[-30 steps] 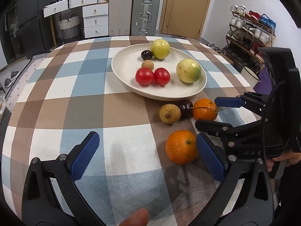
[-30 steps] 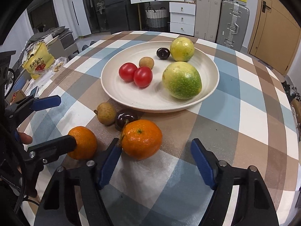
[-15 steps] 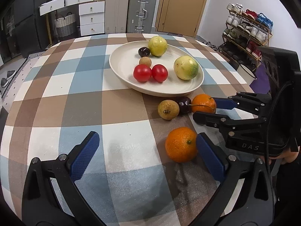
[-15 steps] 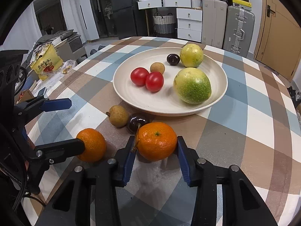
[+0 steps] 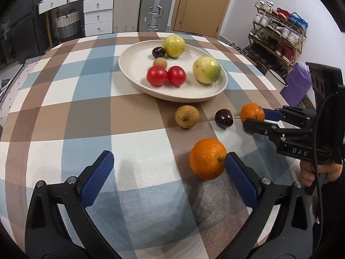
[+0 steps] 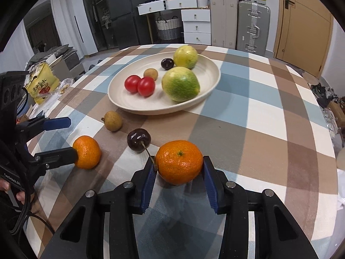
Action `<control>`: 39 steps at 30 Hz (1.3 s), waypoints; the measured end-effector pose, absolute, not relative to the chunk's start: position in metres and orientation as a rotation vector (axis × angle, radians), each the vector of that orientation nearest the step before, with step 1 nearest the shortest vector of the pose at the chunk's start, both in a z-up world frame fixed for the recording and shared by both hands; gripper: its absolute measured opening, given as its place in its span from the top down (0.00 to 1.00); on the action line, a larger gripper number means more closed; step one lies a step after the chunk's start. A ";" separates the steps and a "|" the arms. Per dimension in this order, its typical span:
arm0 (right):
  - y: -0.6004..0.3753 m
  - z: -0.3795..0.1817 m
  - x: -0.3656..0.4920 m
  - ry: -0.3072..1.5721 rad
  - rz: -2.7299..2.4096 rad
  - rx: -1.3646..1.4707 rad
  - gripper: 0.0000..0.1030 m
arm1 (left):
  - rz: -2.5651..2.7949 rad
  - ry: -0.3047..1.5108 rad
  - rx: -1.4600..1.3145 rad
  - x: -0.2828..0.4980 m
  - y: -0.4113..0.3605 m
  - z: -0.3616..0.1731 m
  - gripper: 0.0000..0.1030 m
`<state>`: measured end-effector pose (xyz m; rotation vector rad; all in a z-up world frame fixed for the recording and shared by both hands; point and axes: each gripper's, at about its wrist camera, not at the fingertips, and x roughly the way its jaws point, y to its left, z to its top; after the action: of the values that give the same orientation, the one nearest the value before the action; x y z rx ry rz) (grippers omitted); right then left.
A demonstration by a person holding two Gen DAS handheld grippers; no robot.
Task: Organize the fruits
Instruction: 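Close the right tool on an orange while the left tool grasps the other orange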
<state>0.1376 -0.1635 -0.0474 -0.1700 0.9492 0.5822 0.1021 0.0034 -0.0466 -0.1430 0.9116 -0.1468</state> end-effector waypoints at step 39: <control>-0.154 -0.022 0.120 0.862 0.606 -0.145 0.59 | -0.223 0.860 -0.205 0.107 -0.002 -0.034 0.64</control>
<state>0.1202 -0.1542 -0.0218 -0.1448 0.8616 0.6058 0.1075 -0.0019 -0.0335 -0.2048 0.8601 -0.2225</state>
